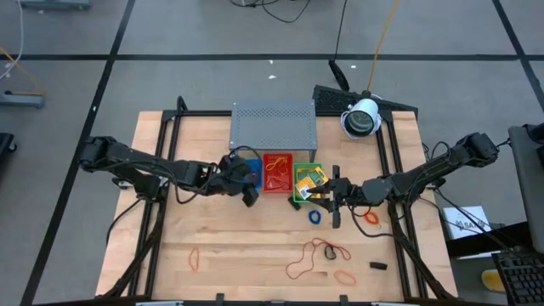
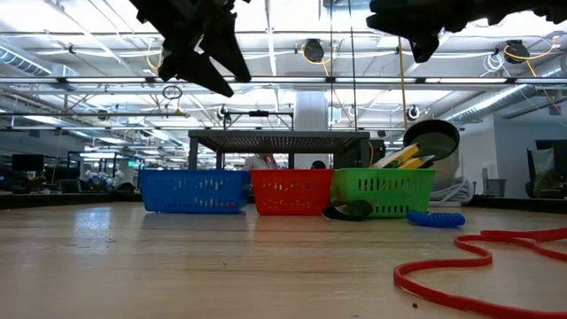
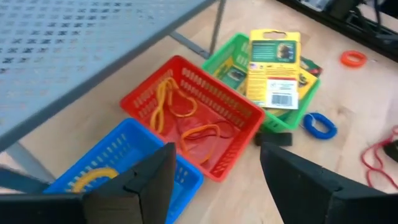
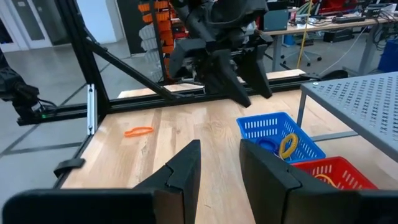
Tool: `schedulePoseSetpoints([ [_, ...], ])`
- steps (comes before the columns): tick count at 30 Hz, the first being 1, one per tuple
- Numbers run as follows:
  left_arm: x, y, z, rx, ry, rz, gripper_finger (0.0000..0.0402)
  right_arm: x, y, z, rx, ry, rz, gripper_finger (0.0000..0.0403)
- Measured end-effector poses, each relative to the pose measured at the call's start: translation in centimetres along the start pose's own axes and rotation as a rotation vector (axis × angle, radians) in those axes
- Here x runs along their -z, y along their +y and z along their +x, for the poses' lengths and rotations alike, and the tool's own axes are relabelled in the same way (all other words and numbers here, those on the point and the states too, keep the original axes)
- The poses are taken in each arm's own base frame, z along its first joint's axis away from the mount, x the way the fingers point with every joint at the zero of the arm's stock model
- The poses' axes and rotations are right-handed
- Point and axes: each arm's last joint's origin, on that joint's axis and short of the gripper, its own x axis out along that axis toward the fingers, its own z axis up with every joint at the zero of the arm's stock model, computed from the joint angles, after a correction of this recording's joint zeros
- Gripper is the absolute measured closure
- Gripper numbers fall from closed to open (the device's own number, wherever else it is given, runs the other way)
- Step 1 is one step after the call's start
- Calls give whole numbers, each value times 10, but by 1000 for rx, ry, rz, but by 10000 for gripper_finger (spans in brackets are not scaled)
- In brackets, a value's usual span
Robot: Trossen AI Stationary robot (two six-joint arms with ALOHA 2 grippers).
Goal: Pick & Place Office Desk Supplies
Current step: Put the red rubber band into the red bin
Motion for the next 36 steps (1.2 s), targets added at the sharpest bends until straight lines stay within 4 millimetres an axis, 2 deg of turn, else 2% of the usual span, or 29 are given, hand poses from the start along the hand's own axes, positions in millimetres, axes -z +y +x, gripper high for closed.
schedulePoseSetpoints([
  [9, 18, -42, 18, 161, -84, 223, 158, 6, -1, 0, 10, 55, -43, 303],
  [15, 48, -71, 31, 287, -62, 405, 158, 11, -2, -1, 21, 105, 33, 303],
  [19, 68, -88, 42, 430, -37, 505, 158, 15, 0, -2, -16, 154, 79, 303],
  [26, 98, -107, 74, 573, -58, 493, 158, 22, 15, 1, -80, 149, 78, 303],
  [36, 132, -117, 112, 633, -83, 282, 158, 20, 17, 3, -117, 129, 58, 303],
])
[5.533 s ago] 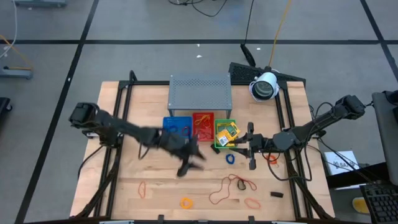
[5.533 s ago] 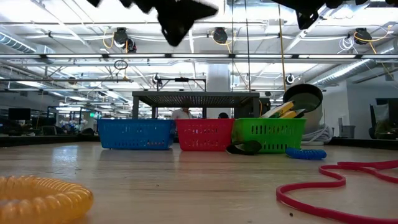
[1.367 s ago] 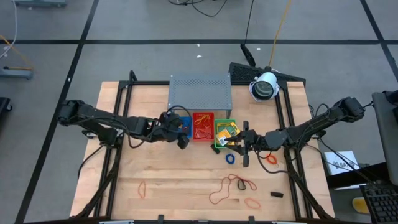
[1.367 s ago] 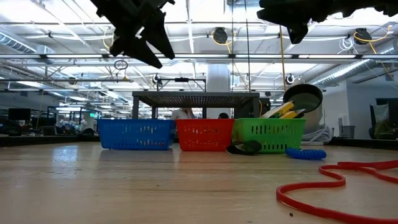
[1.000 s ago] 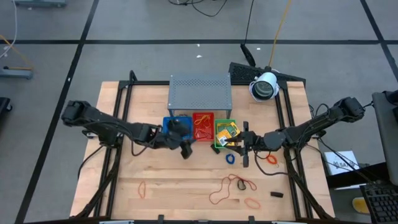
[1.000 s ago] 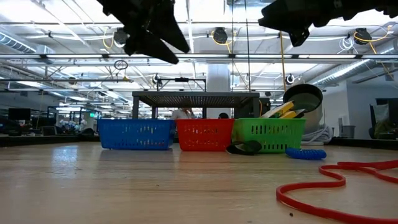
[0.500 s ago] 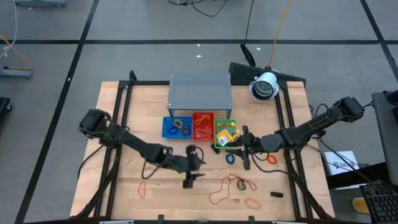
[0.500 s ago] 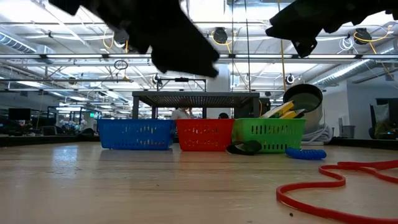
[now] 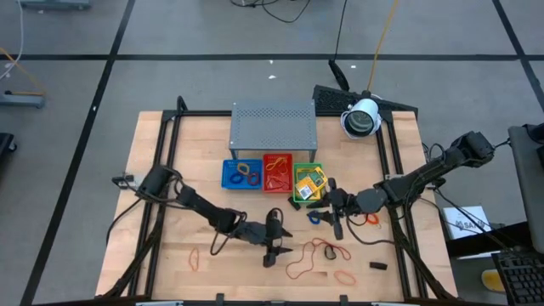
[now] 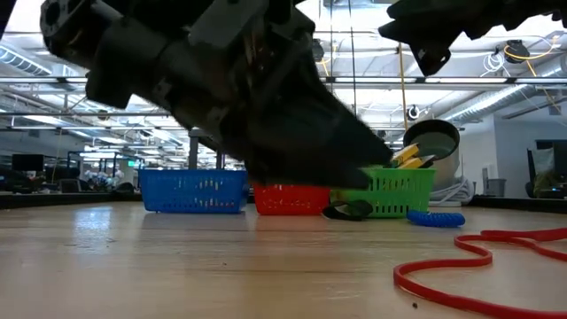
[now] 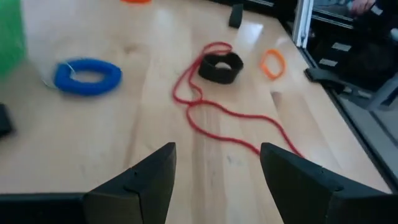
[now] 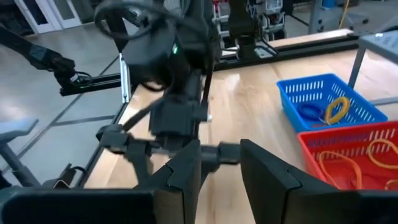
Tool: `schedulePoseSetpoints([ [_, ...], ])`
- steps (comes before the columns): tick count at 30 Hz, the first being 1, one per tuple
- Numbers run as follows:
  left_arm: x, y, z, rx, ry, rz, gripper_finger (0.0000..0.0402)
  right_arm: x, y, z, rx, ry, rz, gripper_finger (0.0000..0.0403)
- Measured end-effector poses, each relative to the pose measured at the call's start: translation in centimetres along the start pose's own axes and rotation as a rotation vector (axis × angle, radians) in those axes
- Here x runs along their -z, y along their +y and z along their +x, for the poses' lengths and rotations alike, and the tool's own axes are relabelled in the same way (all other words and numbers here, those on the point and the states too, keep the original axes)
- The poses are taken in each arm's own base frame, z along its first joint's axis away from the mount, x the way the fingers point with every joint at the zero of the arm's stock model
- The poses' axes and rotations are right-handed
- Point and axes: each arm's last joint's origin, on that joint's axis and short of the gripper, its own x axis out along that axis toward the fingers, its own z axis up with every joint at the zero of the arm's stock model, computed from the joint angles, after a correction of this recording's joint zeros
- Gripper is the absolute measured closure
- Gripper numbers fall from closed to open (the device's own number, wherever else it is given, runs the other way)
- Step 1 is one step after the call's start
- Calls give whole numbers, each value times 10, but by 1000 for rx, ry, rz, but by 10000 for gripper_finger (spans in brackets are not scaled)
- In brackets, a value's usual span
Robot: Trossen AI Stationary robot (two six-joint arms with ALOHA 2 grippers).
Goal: Pick & Place Office Desk Supplies
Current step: Put the red rubber band into the red bin
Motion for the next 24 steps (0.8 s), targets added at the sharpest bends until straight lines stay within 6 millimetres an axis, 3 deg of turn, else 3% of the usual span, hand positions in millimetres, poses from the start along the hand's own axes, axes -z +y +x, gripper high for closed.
schedulePoseSetpoints([
  [7, 11, -18, 19, 34, 11, 30, 158, -1, 0, 0, -2, -13, -47, 303],
  [14, 3, -37, 40, 53, 46, 80, 158, -4, -2, 1, -38, -22, -45, 303],
  [24, 3, -32, 46, 2, 142, 74, 158, -4, -3, 1, -35, -18, -45, 303],
])
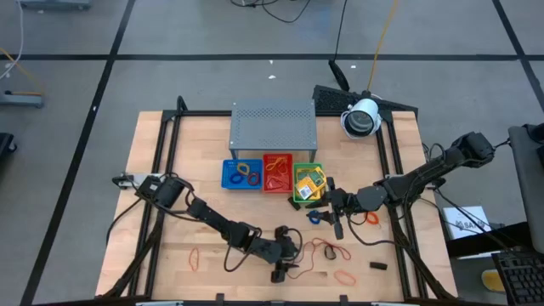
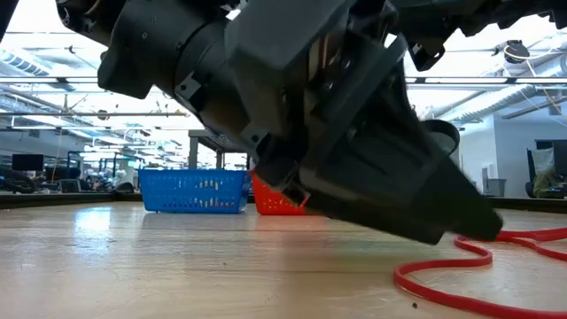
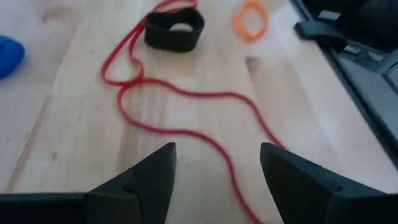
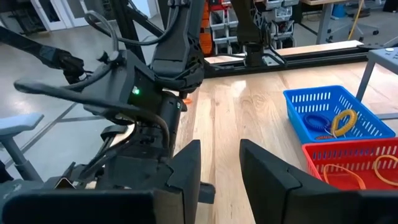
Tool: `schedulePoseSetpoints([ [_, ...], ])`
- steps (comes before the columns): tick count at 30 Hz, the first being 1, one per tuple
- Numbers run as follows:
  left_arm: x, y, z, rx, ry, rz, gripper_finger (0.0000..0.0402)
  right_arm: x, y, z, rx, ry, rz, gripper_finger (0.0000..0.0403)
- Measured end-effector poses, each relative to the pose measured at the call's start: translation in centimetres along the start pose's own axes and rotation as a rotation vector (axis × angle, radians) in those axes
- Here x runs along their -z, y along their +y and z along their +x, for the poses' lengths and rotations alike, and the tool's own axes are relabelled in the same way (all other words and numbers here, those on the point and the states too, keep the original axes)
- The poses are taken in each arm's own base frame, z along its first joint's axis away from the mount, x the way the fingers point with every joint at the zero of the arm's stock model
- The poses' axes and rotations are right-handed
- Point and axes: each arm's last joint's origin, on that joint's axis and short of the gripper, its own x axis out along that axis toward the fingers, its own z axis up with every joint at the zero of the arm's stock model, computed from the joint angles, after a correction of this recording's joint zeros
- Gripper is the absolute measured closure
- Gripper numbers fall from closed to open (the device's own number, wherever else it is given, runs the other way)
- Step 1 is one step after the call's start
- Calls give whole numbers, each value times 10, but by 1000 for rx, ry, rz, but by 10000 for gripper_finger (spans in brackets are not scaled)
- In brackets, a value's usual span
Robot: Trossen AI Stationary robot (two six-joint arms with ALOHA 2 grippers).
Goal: Pick & Place Office Desk Supplies
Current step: Put the red rubber band into the red bin
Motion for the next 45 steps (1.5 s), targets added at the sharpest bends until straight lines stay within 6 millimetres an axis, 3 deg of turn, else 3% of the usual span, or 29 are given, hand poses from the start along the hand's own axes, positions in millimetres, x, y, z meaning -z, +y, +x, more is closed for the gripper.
schedulePoseSetpoints([
  [33, 16, -3, -3, -48, 149, 46, 158, 1, 0, 0, 6, 7, -2, 303],
  [45, 19, -6, -4, -51, 166, 149, 158, 13, -5, -1, 97, 116, 55, 303],
])
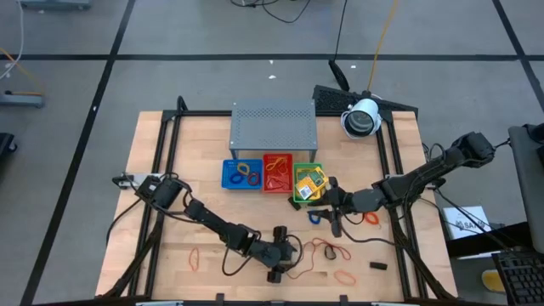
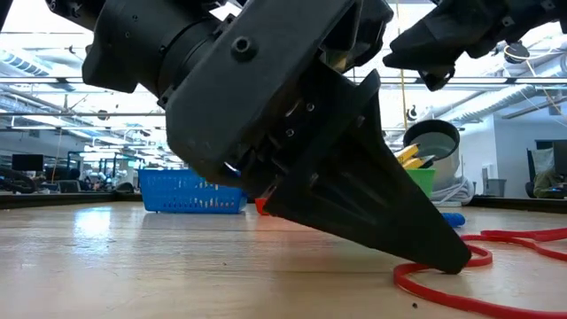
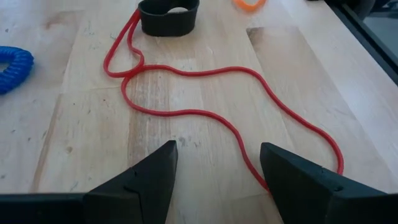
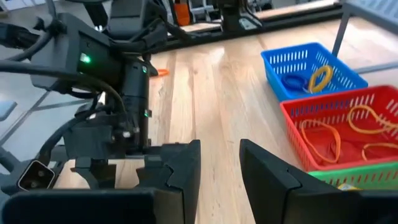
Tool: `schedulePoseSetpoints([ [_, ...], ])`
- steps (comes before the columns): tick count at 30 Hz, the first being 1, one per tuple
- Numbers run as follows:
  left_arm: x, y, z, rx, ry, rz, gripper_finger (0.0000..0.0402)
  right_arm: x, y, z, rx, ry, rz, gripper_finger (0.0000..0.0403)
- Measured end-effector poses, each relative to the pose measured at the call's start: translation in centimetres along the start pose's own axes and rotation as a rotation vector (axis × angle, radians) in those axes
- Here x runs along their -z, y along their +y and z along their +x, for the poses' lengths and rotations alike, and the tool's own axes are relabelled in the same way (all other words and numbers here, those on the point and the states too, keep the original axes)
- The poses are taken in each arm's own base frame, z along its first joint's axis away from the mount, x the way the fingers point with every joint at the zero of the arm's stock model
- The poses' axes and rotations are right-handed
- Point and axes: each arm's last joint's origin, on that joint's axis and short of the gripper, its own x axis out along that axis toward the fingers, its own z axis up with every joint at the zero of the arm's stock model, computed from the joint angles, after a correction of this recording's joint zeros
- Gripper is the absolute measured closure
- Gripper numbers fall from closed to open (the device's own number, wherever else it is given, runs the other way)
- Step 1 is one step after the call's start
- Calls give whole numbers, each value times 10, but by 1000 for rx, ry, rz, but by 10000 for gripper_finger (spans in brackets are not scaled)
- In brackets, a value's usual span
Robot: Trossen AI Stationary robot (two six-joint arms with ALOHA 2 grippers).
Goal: Pick & Place Office Desk Supplies
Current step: Put the red rubber band into the red bin
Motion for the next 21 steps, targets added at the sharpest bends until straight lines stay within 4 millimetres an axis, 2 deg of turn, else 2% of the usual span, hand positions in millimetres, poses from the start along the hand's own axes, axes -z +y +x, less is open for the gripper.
schedulePoseSetpoints([
  [13, 3, 2, 0, -67, 26, 31, 165, 5, 3, 0, -5, 35, 22, 303],
  [16, 4, 2, 0, -48, 31, 13, 199, 5, 3, 0, -5, 34, 22, 303],
  [21, 4, 3, 0, -19, 43, -23, 298, 5, 3, 0, -5, 34, 22, 303],
])
